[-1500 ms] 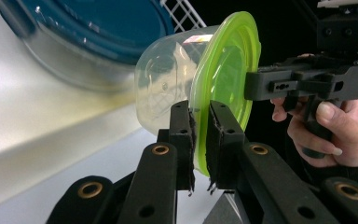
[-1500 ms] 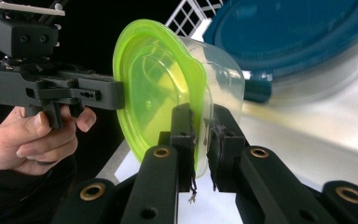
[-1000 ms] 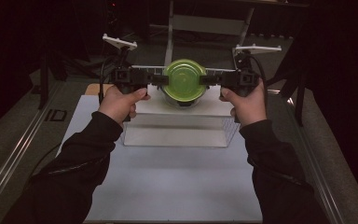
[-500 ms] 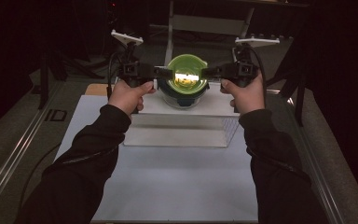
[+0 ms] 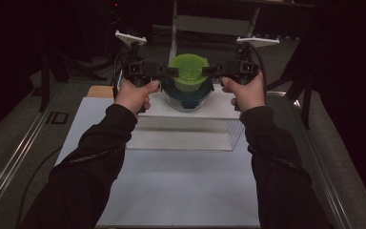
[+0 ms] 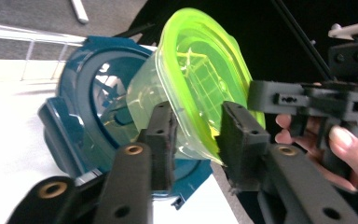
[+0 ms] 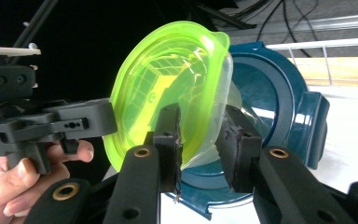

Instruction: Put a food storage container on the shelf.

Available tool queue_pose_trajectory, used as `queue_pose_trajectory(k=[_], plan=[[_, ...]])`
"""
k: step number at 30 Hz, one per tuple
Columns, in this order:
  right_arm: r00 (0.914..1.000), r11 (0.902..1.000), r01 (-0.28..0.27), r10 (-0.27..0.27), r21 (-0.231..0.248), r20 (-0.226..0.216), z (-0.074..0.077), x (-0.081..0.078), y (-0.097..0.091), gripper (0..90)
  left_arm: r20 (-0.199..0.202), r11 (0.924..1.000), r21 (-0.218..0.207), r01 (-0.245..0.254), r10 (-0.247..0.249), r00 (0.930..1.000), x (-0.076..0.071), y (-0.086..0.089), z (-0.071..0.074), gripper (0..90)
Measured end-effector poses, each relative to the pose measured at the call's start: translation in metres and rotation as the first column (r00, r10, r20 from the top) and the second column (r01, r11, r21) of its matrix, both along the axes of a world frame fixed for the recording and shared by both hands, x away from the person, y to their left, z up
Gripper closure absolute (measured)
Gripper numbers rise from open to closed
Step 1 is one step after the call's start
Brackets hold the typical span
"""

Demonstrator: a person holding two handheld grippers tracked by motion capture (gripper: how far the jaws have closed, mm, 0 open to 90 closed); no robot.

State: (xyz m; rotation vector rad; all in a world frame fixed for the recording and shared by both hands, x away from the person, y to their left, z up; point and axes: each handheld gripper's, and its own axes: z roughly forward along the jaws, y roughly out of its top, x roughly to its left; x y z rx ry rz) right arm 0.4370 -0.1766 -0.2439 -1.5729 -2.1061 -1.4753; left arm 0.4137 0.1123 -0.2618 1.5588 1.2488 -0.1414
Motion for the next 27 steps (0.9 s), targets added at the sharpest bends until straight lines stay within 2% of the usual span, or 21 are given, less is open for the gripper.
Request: queue_pose_trajectory(k=[4, 8, 11, 13, 15, 18, 21, 22, 23, 25, 26, 27], plan=[[0.9999, 0.9999, 0.01, -0.01, 0.003, -0.005, 0.0, 0.002, 0.002, 67.3, 0.011, 0.9995, 0.03, -0.002, 0.001, 0.9999, 0.001, -0.006, 0.0, 54.8], [1.0, 0.9999, 0.007, -0.007, 0.009, -0.003, -0.001, 0.003, 0.002, 59.2, 0.018, 0.9987, 0.045, -0.026, 0.025, 0.9995, 0.002, -0.008, 0.001, 46.5], [0.9999, 0.9999, 0.008, -0.008, 0.01, 0.013, 0.0, 0.002, 0.0, 51.6, 0.02, 0.9986, 0.049, -0.02, 0.019, 0.9996, 0.001, -0.01, 0.002, 36.7], [0.9996, 0.9999, 0.007, -0.007, 0.012, 0.029, 0.0, 0.0, -0.002, 49.4, 0.029, 0.9981, 0.056, -0.026, 0.024, 0.9993, -0.002, -0.01, 0.002, 33.4], [0.999, 1.0, 0.009, -0.009, -0.001, 0.043, -0.001, -0.003, -0.004, 47.7, 0.03, 0.9982, 0.048, -0.035, 0.034, 0.999, -0.004, -0.007, 0.001, 30.5], [0.9979, 1.0, 0.008, -0.007, -0.003, 0.064, -0.003, -0.008, -0.009, 46.1, 0.068, 0.9985, 0.033, -0.042, 0.04, 0.9969, -0.01, -0.001, 0.002, 25.6], [0.9978, 1.0, 0.0, -0.001, 0.005, 0.067, -0.005, -0.012, -0.013, 44.9, 0.082, 0.9997, 0.012, -0.023, 0.021, 0.9964, -0.015, 0.003, 0.001, 23.3], [0.9972, 1.0, 0.002, -0.002, 0.001, 0.075, -0.006, -0.014, -0.014, 44.6, 0.107, 0.9992, -0.028, 0.028, -0.025, 0.9939, -0.02, 0.007, -0.001, 23.3], [0.9958, 1.0, -0.005, 0.005, 0.002, 0.091, -0.006, -0.018, -0.017, 42.1, 0.129, 0.9978, -0.043, 0.051, -0.045, 0.9906, -0.023, 0.008, -0.002, 22.8], [0.9927, 1.0, -0.006, 0.006, -0.003, 0.12, -0.006, -0.024, -0.018, 39.6, 0.179, 0.9948, -0.045, 0.091, -0.082, 0.9804, -0.031, 0.009, -0.003, 15.7], [0.9913, 0.9998, -0.015, 0.016, -0.009, 0.131, -0.006, -0.026, -0.018, 37.5, 0.199, 0.9937, -0.043, 0.104, -0.093, 0.9755, -0.035, 0.009, -0.004, 15.6], [0.9903, 0.9997, -0.022, 0.023, -0.015, 0.137, -0.007, -0.029, -0.018, 35.2, 0.225, 0.9944, -0.026, 0.103, -0.094, 0.9698, -0.039, 0.009, -0.005, 14.3]])
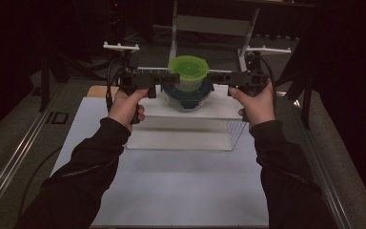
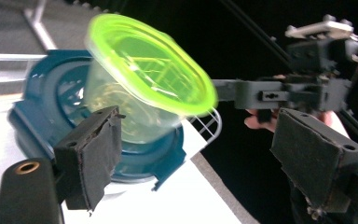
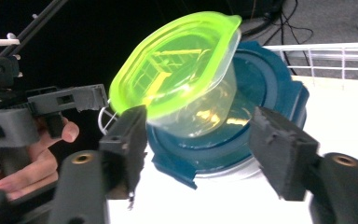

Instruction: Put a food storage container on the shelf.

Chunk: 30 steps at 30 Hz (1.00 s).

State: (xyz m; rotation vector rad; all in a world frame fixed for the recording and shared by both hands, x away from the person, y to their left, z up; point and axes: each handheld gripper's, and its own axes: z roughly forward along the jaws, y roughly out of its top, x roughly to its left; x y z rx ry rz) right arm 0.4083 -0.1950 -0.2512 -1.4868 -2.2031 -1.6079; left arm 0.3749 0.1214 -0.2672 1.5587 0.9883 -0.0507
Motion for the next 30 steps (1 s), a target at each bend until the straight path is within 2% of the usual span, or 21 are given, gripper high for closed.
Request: queue_pose_trajectory(k=[1, 3, 5, 8, 10, 12, 13, 14, 15, 17, 23, 26, 30], plan=[[1.0, 0.9999, -0.005, 0.005, 0.009, 0.007, -0.001, -0.003, 0.0, 32.8, 0.032, 0.9998, 0.011, -0.016, 0.015, 0.9994, -0.005, 0.0, -0.002, 13.8], [0.9987, 0.9984, -0.046, 0.045, 0.032, 0.023, -0.004, -0.007, -0.002, 22.7, 0.067, 1.0, 0.006, -0.007, 0.007, 0.9977, -0.011, 0.0, -0.005, 8.9], [0.9972, 0.9974, -0.056, 0.053, 0.047, 0.052, -0.006, -0.013, -0.003, 20.8, 0.1, 0.9998, 0.021, -0.003, 0.001, 0.995, -0.017, -0.001, -0.008, 0.9], [0.9934, 0.9975, -0.067, 0.064, 0.023, 0.095, -0.011, -0.022, -0.004, 20.8, 0.138, 0.9989, 0.043, 0.016, -0.022, 0.9901, -0.027, -0.002, -0.013, 0.8], [0.9895, 0.9943, -0.095, 0.088, 0.049, 0.115, -0.018, -0.026, -0.004, 19.2, 0.166, 0.9963, 0.085, 0.016, -0.03, 0.9857, -0.034, -0.005, -0.017, 0.8], [0.9879, 0.9941, -0.103, 0.098, 0.035, 0.12, -0.021, -0.028, -0.003, 19.1, 0.169, 0.9955, 0.093, 0.021, -0.036, 0.9849, -0.037, -0.006, -0.019, 0.8], [0.9863, 0.9948, -0.102, 0.1, 0.009, 0.132, -0.024, -0.031, -0.001, 19.3, 0.169, 0.9955, 0.093, 0.021, -0.036, 0.9849, -0.037, -0.006, -0.019, 0.8], [0.9863, 0.9948, -0.102, 0.1, 0.009, 0.132, -0.024, -0.031, -0.001, 19.3, 0.171, 0.9935, 0.106, 0.04, -0.058, 0.9836, -0.045, -0.007, -0.025, 0.8], [0.9805, 0.9927, -0.114, 0.119, -0.04, 0.157, -0.033, -0.04, 0.002, 19.3, 0.164, 0.9931, 0.105, 0.051, -0.068, 0.9842, -0.047, -0.007, -0.027, 0.8], [0.9771, 0.9917, -0.122, 0.127, -0.04, 0.171, -0.039, -0.046, 0.003, 19.3, 0.16, 0.9927, 0.101, 0.065, -0.08, 0.9838, -0.052, -0.006, -0.031, 0.8], [0.9689, 0.9881, -0.144, 0.152, -0.054, 0.195, -0.056, -0.061, 0.004, 19.3, 0.191, 0.9931, 0.102, 0.058, -0.077, 0.9785, -0.07, 0.001, -0.041, 0.8], [0.9682, 0.9884, -0.147, 0.151, -0.038, 0.199, -0.063, -0.067, 0.003, 19.3, 0.196, 0.9921, 0.107, 0.067, -0.087, 0.9768, -0.079, 0.002, -0.046, 0.8], [0.9661, 0.9876, -0.154, 0.157, -0.027, 0.205, -0.073, -0.075, 0.001, 19.3, 0.208, 0.9878, 0.136, 0.076, -0.104, 0.9727, -0.092, 0.001, -0.054, 0.8]])
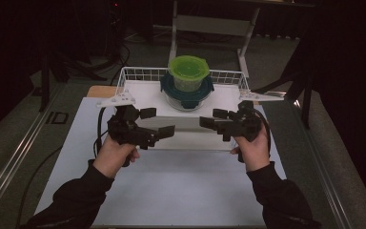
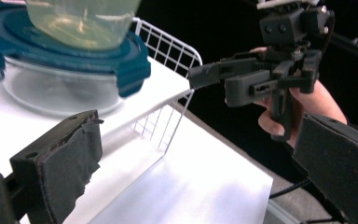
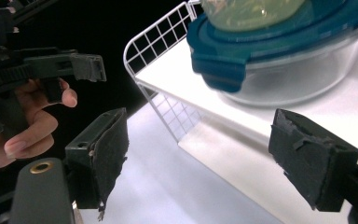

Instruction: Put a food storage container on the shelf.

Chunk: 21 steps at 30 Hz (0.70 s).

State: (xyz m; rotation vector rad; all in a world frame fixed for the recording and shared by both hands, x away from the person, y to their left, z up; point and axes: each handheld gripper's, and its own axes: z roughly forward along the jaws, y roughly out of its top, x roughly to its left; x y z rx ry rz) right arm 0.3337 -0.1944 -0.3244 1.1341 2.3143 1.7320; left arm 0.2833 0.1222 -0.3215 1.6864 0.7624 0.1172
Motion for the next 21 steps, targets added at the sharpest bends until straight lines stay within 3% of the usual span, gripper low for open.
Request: queue_pose_trajectory(k=[6, 16, 21], plan=[[1.0, 0.9998, -0.001, 0.001, 0.019, 0.002, -0.017, -0.009, -0.005, 19.3, 0.006, 0.9994, 0.026, 0.024, -0.024, 0.9997, -0.015, -0.004, -0.017, 0.8], [1.0, 1.0, 0.001, -0.001, 0.001, 0.002, -0.055, -0.026, -0.01, 19.2, -0.002, 0.9965, 0.036, 0.075, -0.075, 0.9972, -0.031, -0.01, -0.049, 0.8], [1.0, 0.9999, -0.008, 0.008, -0.013, -0.005, -0.075, -0.032, -0.013, 19.2, -0.002, 0.9918, 0.085, 0.096, -0.096, 0.9954, -0.039, -0.015, -0.065, 0.8]])
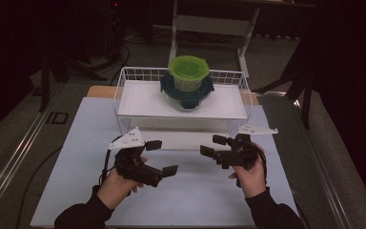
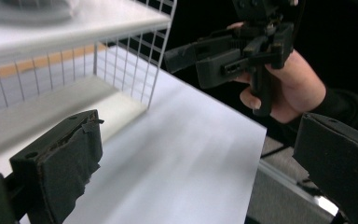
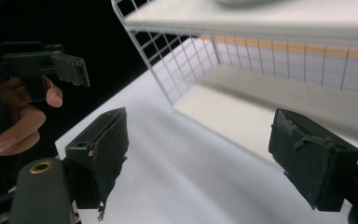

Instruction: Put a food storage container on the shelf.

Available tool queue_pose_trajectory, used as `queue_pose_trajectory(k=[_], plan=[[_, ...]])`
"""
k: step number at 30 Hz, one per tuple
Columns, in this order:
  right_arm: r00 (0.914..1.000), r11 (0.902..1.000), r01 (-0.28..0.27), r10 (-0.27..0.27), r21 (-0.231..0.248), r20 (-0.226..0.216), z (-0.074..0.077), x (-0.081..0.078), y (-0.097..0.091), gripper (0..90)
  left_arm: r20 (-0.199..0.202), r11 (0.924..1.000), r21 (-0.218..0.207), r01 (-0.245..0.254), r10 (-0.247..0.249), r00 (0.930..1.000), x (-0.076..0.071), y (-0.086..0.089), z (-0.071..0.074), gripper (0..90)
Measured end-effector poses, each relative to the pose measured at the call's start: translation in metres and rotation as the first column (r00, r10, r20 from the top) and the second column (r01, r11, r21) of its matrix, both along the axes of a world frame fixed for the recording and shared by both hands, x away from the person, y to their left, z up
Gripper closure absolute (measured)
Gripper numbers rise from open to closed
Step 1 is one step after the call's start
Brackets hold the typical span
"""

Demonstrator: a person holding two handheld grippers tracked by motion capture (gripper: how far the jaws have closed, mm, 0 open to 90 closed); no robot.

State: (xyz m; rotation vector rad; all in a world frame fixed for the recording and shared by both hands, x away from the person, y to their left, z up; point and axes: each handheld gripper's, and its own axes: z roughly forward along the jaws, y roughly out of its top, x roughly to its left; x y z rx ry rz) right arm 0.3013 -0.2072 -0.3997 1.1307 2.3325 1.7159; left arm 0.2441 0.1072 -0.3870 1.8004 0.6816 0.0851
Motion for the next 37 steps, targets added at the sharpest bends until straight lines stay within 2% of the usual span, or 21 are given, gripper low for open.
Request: queue_pose_trajectory(k=[8, 13, 18, 21, 28, 32, 37], plan=[[1.0, 0.9992, -0.002, 0.001, -0.039, -0.008, -0.029, -0.011, -0.002, 19.1, -0.016, 0.9997, 0.022, 0.008, -0.007, 0.9998, -0.012, -0.003, -0.028, 0.8], [0.9998, 0.9992, 0.006, -0.007, -0.039, -0.018, -0.045, -0.019, -0.008, 19.0, -0.02, 0.9983, 0.052, 0.025, -0.024, 0.9995, -0.02, -0.005, -0.047, 0.8], [0.9991, 0.999, 0.017, -0.019, -0.04, -0.037, -0.06, -0.026, -0.015, 19.0, -0.039, 0.9978, 0.054, 0.04, -0.037, 0.9985, -0.027, -0.007, -0.062, 0.8], [0.9987, 0.9988, 0.026, -0.028, -0.041, -0.042, -0.068, -0.029, -0.02, 19.0, -0.023, 0.9964, 0.076, 0.039, -0.037, 0.9991, -0.031, -0.009, -0.069, 0.8], [0.9978, 0.9966, 0.045, -0.048, -0.068, -0.045, -0.084, -0.035, -0.029, 18.9, -0.019, 0.9969, 0.067, 0.042, -0.041, 0.999, -0.037, -0.016, -0.084, 0.8], [0.9972, 0.9966, 0.055, -0.058, -0.061, -0.047, -0.09, -0.039, -0.033, 18.7, -0.015, 0.996, 0.078, 0.044, -0.043, 0.999, -0.038, -0.016, -0.09, 0.8], [0.9977, 0.9948, 0.057, -0.06, -0.085, -0.032, -0.093, -0.039, -0.034, 18.5, -0.017, 0.9961, 0.076, 0.046, -0.045, 0.9988, -0.037, -0.015, -0.095, 0.8]])
